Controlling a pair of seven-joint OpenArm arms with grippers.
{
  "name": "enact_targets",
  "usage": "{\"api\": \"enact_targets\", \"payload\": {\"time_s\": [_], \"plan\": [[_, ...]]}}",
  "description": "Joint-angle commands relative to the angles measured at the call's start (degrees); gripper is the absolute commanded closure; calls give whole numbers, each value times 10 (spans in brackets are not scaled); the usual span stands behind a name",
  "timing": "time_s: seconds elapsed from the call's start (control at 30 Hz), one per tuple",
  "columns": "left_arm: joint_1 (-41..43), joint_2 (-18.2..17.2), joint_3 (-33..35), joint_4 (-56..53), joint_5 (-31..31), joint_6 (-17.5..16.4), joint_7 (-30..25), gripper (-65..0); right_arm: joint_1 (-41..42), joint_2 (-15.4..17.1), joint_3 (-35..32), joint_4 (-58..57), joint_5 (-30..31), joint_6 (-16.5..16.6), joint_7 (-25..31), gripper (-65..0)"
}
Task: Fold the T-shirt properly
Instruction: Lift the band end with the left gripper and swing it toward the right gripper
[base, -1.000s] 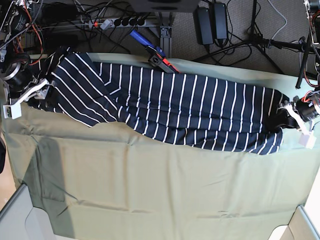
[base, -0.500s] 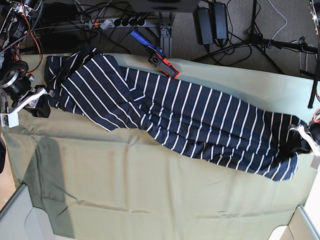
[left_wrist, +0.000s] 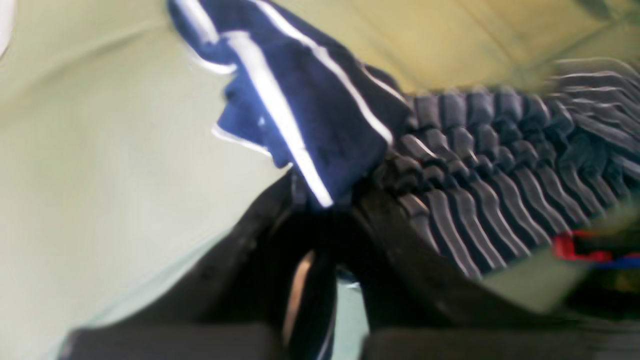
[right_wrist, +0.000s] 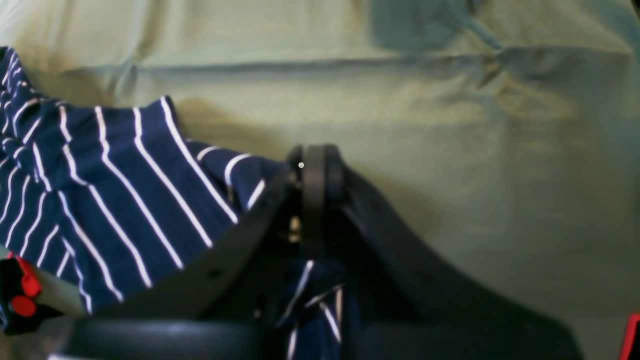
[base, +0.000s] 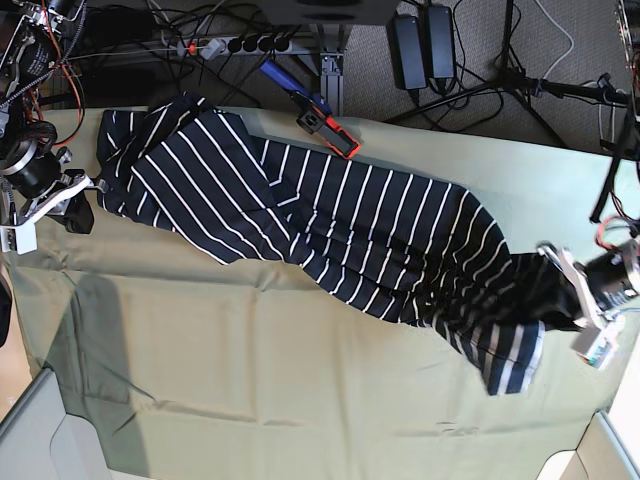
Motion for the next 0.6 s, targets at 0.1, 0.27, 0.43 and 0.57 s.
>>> {"api": "enact_targets", "payload": {"time_s": [0.1,0.27,0.43,0.57], "plan": [[10,-2,63,81,10,-8,-9,0,4,9,5,8,7,41,14,0],[10,59,123,95,34,-8,-10,0,4,9,5,8,7,41,14,0],[10,120,160,90,76,-8,-22,0,4,9,5,8,7,41,15,0],[10,154,162,67,85,-8,-31,0,4,9,5,8,7,41,14,0]]}}
